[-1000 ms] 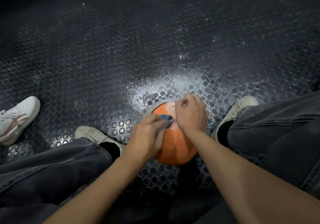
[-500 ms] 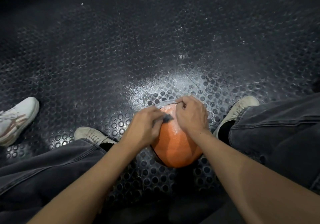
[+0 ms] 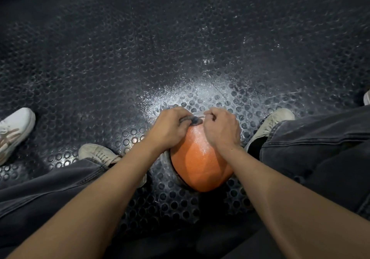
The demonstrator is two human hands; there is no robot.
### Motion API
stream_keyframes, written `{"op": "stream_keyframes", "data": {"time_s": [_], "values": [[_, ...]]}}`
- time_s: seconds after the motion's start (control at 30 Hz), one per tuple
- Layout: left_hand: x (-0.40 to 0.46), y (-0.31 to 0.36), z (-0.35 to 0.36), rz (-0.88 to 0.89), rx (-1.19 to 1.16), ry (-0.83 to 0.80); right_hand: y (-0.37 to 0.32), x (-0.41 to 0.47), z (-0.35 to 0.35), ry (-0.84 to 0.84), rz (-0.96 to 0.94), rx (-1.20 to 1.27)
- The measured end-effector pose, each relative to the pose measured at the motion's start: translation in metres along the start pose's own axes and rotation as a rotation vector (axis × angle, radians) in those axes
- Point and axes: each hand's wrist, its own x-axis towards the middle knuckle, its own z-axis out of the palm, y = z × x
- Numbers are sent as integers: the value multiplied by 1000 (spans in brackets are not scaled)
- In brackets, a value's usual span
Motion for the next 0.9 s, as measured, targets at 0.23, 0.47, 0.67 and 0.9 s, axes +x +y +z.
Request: {"op": "stream_keyframes", "data": {"time_s": [0.23,0.47,0.67,0.9], "values": [[-33,-27,-21,28,-6,-50,-6,0,3,-71,-53,-6],[2,-11,-8,-26,29,-84,-9,-4,-3,-60,-57,-5],[-32,-30,-22,-116,-96,-116,1,6,1,-67,-15,33],[4,-15,-15,-93,-19,-200,-2,3,-5,-38,10,35]]}}
